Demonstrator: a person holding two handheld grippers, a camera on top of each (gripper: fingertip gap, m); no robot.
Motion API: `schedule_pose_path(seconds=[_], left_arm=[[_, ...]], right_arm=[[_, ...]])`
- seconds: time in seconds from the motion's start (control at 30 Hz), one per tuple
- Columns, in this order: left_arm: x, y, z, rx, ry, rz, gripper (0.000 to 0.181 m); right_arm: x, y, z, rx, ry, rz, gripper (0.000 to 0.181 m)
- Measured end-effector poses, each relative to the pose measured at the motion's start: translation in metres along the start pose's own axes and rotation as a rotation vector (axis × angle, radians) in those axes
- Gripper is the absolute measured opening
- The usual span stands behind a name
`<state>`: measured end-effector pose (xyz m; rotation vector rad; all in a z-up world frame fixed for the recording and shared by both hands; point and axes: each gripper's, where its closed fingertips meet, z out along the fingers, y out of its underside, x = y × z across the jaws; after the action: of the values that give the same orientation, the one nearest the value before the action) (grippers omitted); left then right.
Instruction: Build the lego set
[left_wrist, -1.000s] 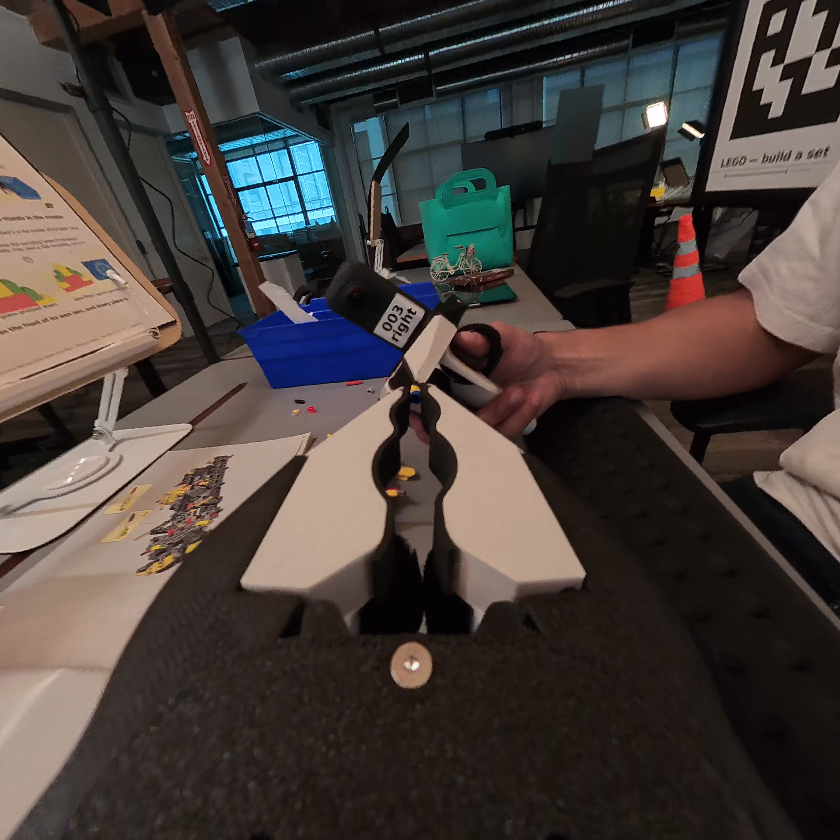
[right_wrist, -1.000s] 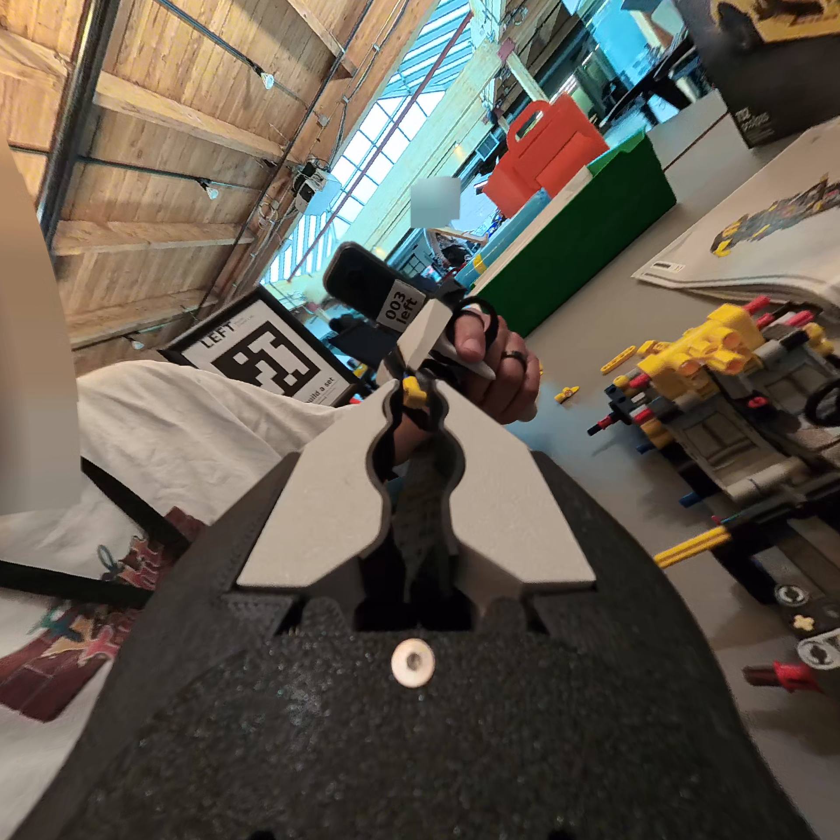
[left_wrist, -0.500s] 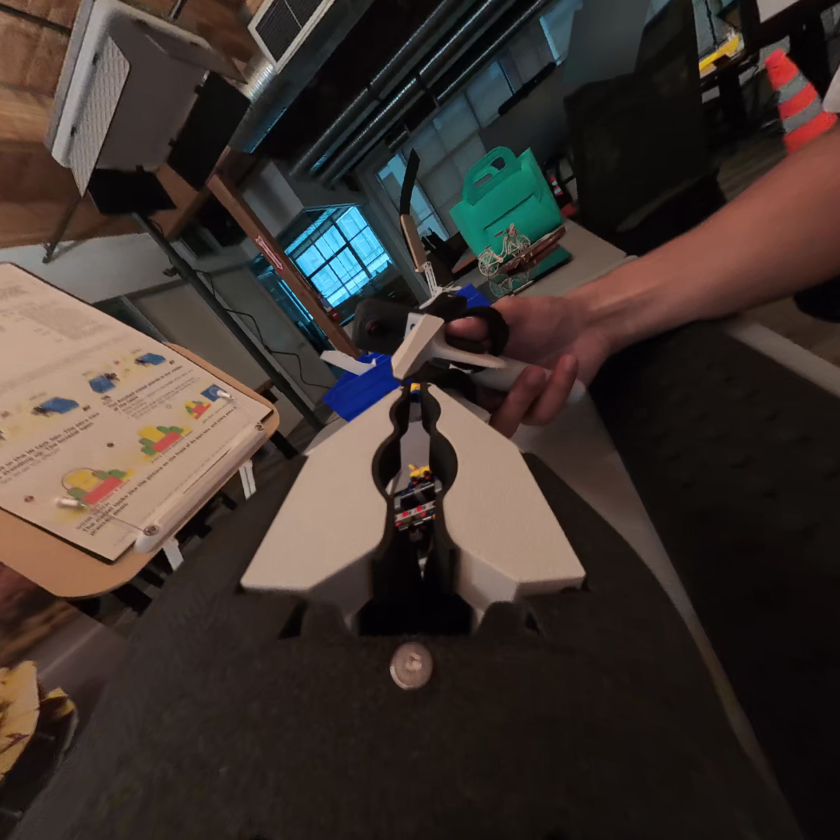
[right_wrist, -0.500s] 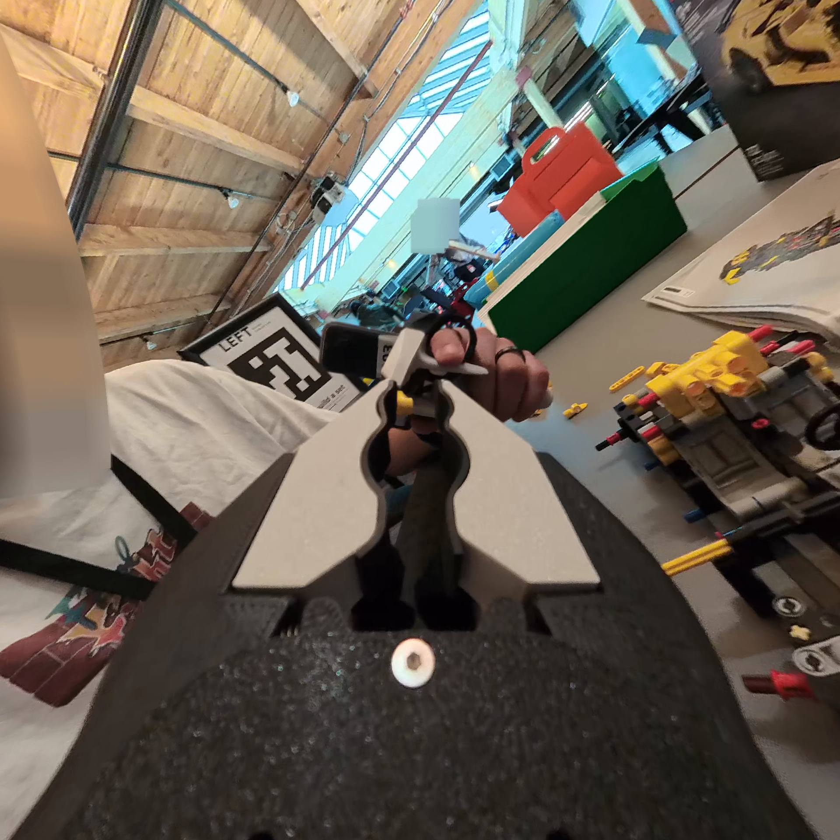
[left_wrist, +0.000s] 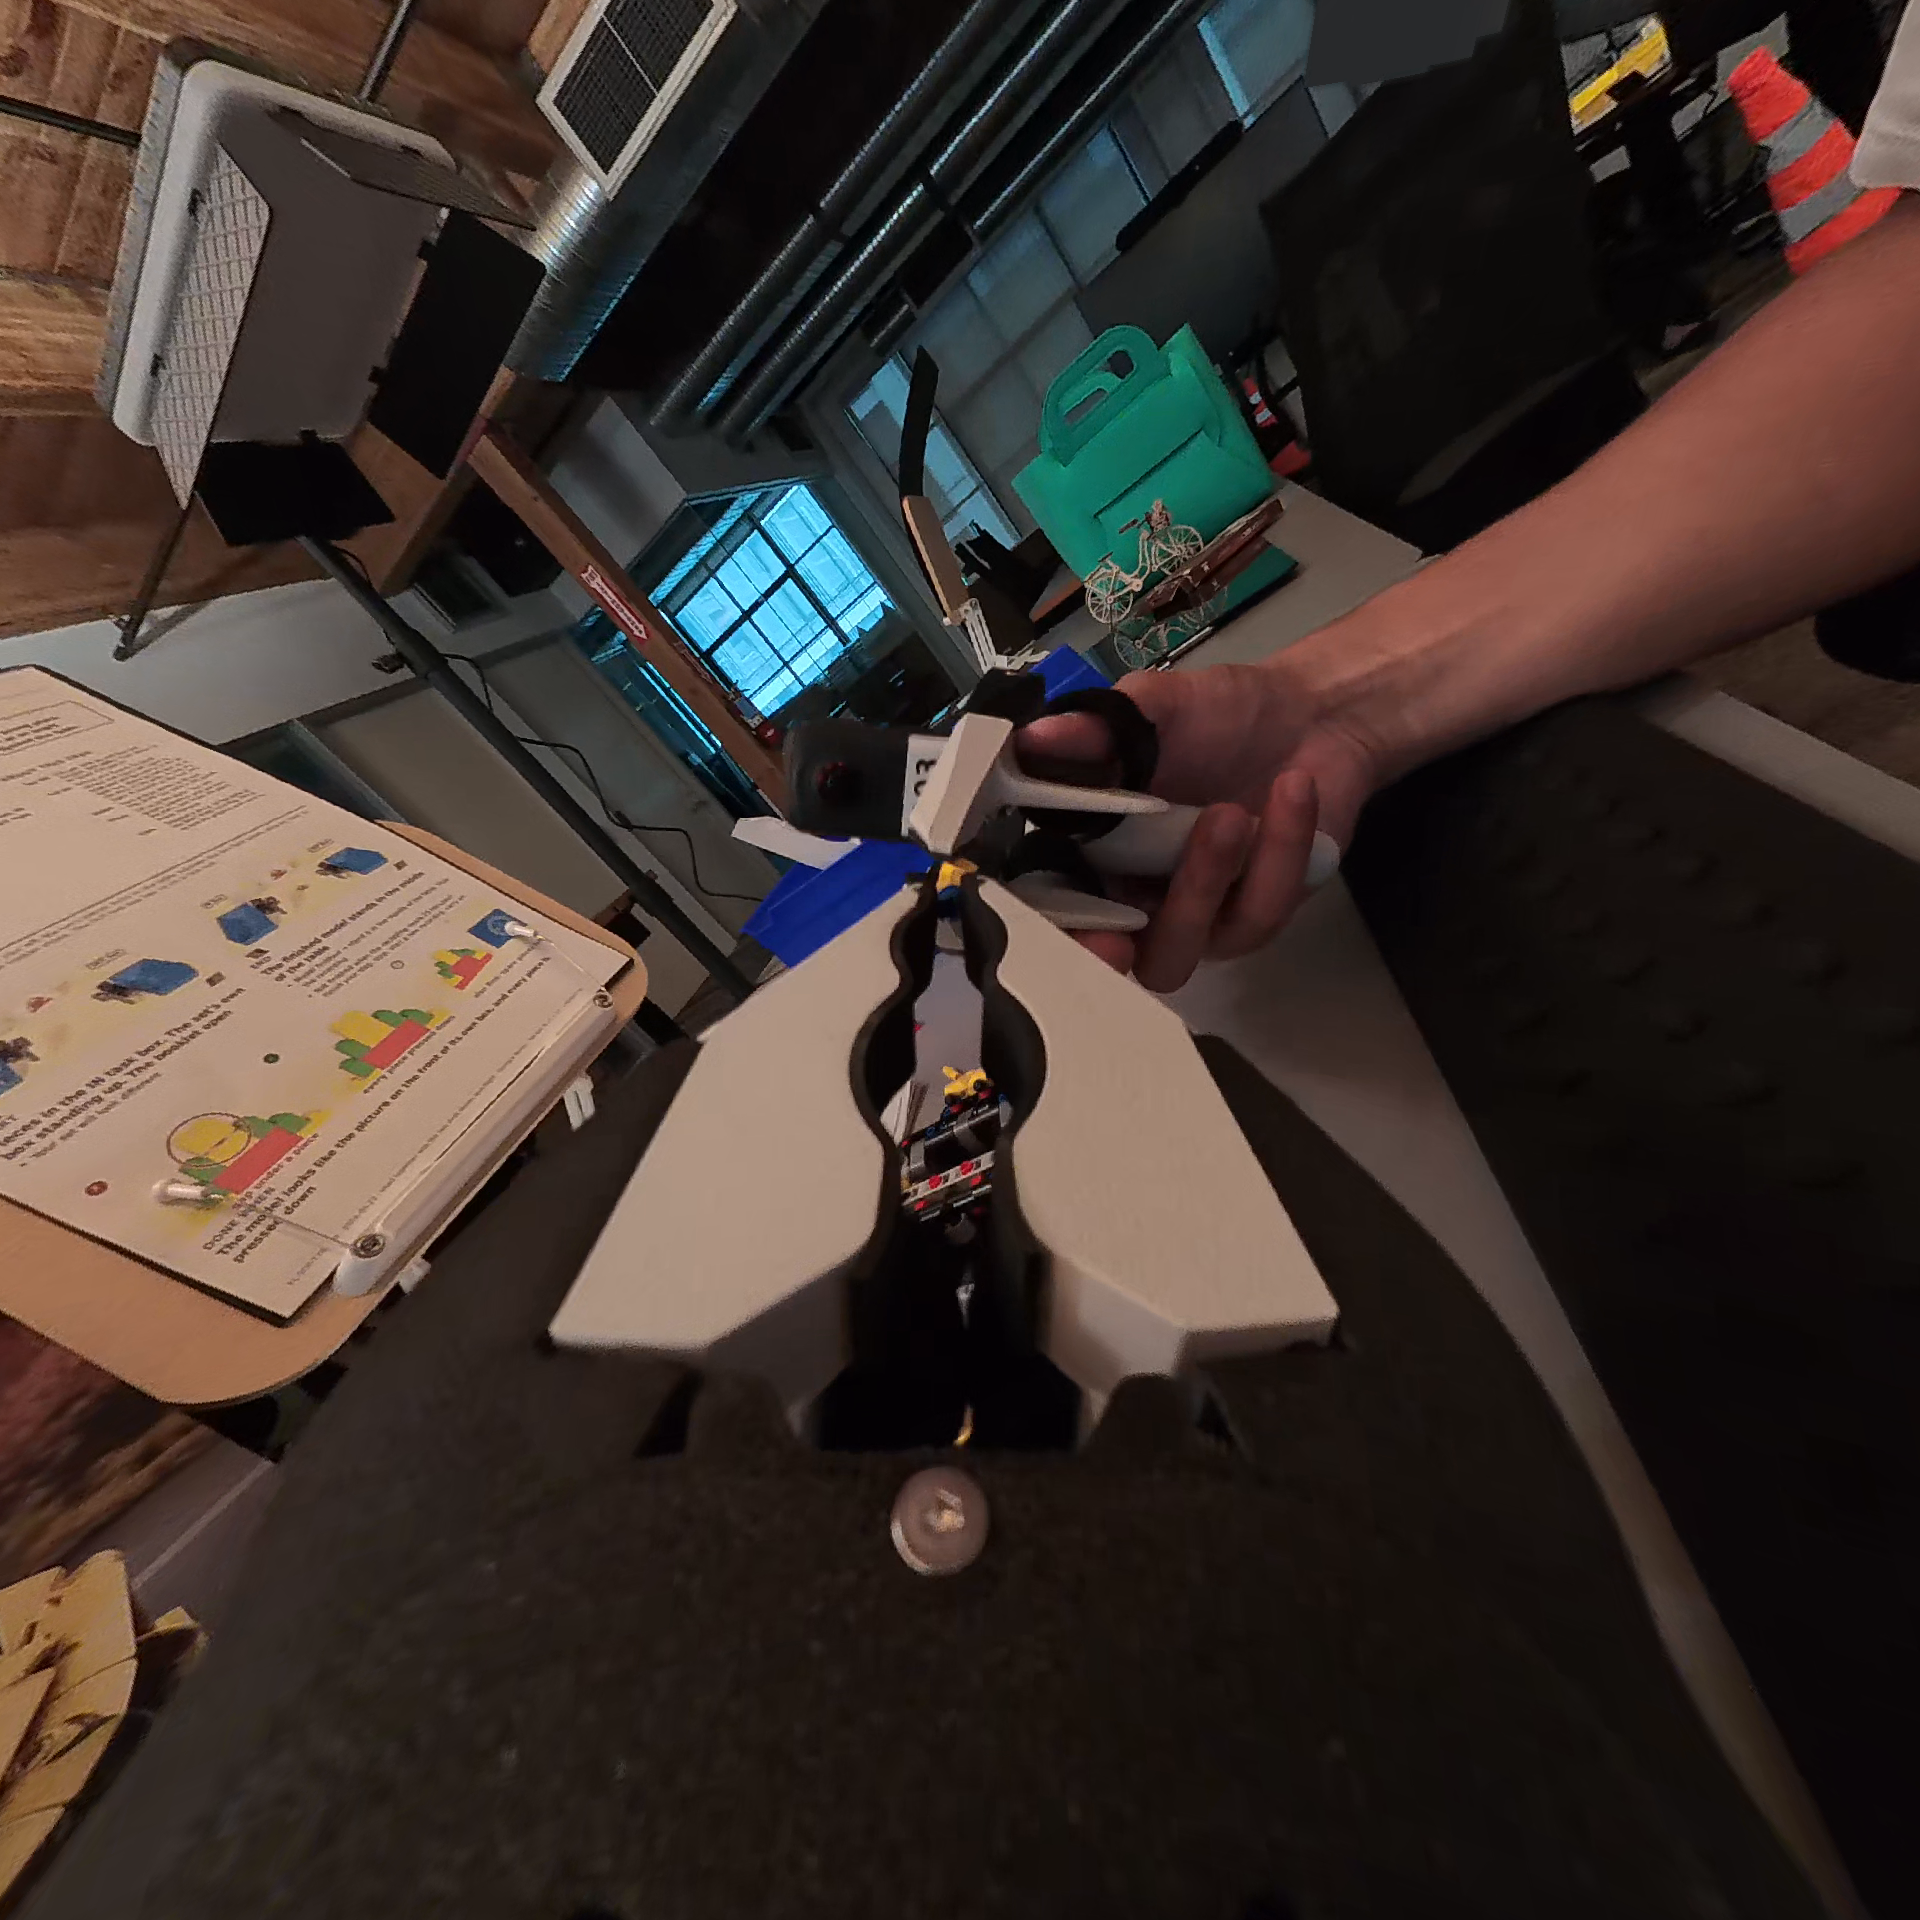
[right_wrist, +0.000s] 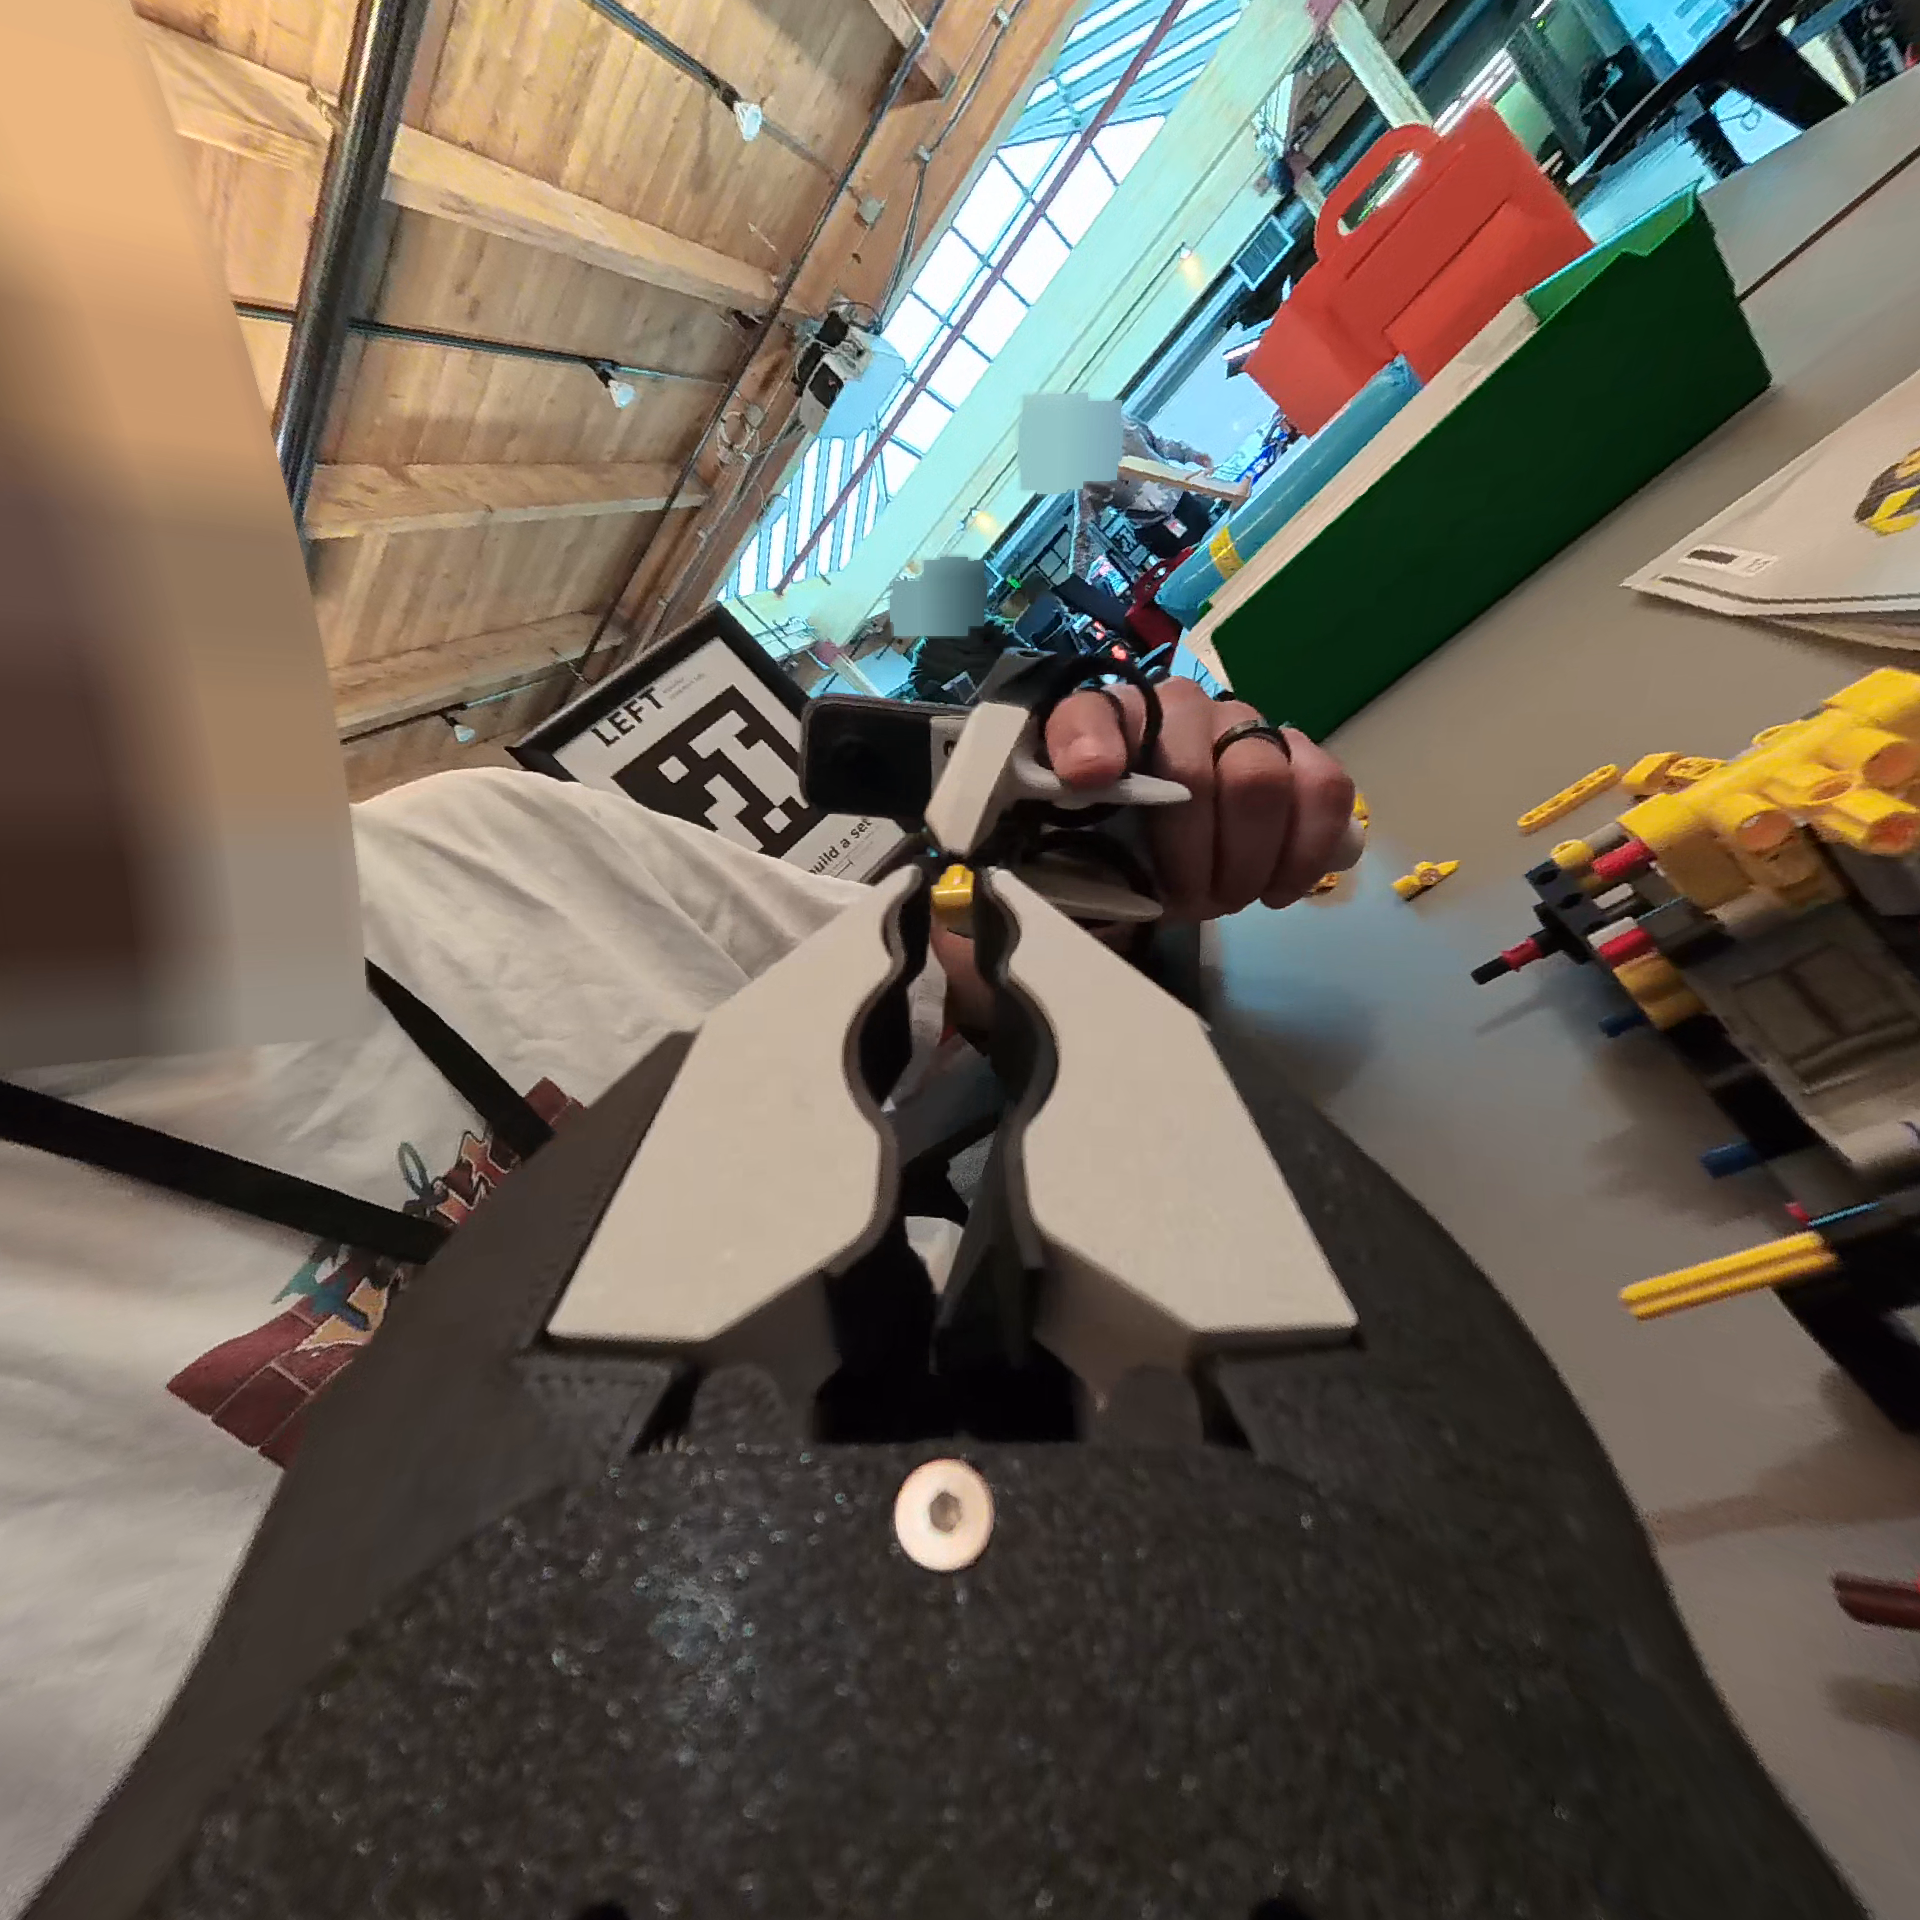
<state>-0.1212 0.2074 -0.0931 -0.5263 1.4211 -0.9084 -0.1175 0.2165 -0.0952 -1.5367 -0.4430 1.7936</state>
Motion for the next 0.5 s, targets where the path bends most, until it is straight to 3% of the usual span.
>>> schedule_pose_path(seconds=[0.5], left_arm=[[-0.0041, 0.0102, -0.0007, -0.035, 0.001, -0.051, 0.005]], right_arm=[[0.0094, 0.0014, -0.0014, -0.021, 0.112, -0.118, 0.007]])
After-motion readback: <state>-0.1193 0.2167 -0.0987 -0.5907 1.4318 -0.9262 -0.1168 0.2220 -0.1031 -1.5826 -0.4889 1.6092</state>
